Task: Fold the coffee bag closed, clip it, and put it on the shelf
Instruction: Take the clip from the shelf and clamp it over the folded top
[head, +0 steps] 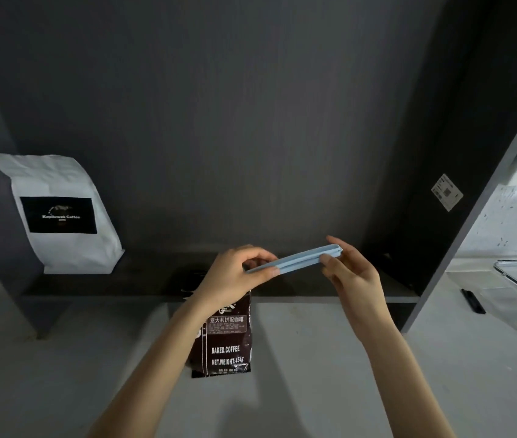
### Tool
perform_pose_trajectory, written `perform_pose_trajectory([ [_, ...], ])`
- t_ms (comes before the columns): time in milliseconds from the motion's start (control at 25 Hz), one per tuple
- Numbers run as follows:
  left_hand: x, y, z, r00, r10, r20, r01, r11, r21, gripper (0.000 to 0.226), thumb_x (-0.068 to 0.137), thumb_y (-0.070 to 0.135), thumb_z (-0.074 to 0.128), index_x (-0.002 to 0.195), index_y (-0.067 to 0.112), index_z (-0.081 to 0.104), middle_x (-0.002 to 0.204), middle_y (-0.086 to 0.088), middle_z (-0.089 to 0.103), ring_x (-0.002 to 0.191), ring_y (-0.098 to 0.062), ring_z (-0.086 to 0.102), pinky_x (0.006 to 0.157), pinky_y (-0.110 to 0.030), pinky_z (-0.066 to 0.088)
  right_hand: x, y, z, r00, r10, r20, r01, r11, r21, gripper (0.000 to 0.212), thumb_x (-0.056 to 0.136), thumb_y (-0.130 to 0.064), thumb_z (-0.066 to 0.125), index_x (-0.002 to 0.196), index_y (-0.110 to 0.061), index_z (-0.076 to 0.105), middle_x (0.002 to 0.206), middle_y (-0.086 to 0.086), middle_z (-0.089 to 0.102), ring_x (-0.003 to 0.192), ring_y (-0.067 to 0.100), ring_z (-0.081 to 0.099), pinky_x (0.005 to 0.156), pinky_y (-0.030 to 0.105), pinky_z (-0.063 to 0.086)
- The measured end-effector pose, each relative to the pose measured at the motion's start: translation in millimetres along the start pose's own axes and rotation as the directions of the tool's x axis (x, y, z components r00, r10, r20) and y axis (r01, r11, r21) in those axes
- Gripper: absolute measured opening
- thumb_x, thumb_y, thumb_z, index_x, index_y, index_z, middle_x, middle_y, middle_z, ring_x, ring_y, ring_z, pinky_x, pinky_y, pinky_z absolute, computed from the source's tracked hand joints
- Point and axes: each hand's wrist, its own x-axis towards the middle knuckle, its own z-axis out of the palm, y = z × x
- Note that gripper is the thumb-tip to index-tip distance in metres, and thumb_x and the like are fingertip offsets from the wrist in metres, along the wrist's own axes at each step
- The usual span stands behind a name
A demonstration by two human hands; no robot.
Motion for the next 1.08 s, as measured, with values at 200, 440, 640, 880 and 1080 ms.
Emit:
perform_pose_trajectory([
  [200, -40, -23, -2, 0.982, -0.144, -0.125, 0.127, 0.983, -0.132, 0.023, 0.078, 0.024, 0.063, 0.100, 0.018, 0.066, 0.082, 0.016, 0.060, 0.077, 0.000, 0.059, 0.068, -0.005, 0.043, -23, 17, 26, 0.988, 0.123, 0.092, -0.131, 0.987, 0.095, 0.018, 0.083, -0.008, 0.056, 0.092, -0.021, 0.065, 0.089, 0.000, 0.067, 0.086, 0.011, 0.064, 0.075, 0.018, 0.056],
  [440, -86, -40, 10, 0.934, -0.280, -0.222, 0.240, 0.952, -0.189, 0.021, 0.079, 0.027, 0.062, 0.099, 0.023, 0.068, 0.079, 0.020, 0.062, 0.075, -0.001, 0.061, 0.069, -0.017, 0.047, -50, 42, 53, 0.967, 0.220, 0.127, -0.232, 0.969, 0.089, 0.013, 0.086, -0.012, 0.054, 0.084, -0.017, 0.066, 0.082, 0.003, 0.068, 0.073, 0.009, 0.067, 0.073, 0.018, 0.057],
  [640, -100, -47, 15, 0.947, -0.208, -0.245, 0.185, 0.976, -0.114, 0.019, 0.081, 0.022, 0.060, 0.097, 0.019, 0.069, 0.076, 0.017, 0.062, 0.076, 0.016, 0.055, 0.063, -0.005, 0.041, -65, 53, 59, 0.973, 0.208, 0.098, -0.214, 0.976, 0.048, 0.017, 0.090, -0.013, 0.048, 0.088, -0.014, 0.065, 0.082, -0.001, 0.067, 0.073, 0.006, 0.068, 0.068, 0.014, 0.056],
  [880, -104, -48, 17, 0.946, -0.196, -0.257, 0.163, 0.976, -0.145, 0.019, 0.084, 0.018, 0.056, 0.097, 0.011, 0.069, 0.073, 0.014, 0.061, 0.071, 0.018, 0.054, 0.061, -0.002, 0.037, -67, 52, 63, 0.979, 0.166, 0.119, -0.170, 0.985, 0.029, 0.020, 0.090, -0.010, 0.046, 0.082, -0.018, 0.063, 0.082, 0.000, 0.067, 0.072, 0.002, 0.069, 0.067, 0.010, 0.055],
  [1080, -111, -50, 19, 0.949, -0.211, -0.235, 0.180, 0.973, -0.147, 0.019, 0.086, 0.016, 0.054, 0.091, 0.006, 0.069, 0.050, 0.020, 0.058, 0.059, 0.011, 0.054, 0.052, -0.006, 0.037, -65, 54, 66, 0.977, 0.162, 0.140, -0.156, 0.986, -0.057, 0.015, 0.090, -0.008, 0.046, 0.086, -0.009, 0.061, 0.085, 0.007, 0.066, 0.075, 0.009, 0.067, 0.062, 0.009, 0.053],
])
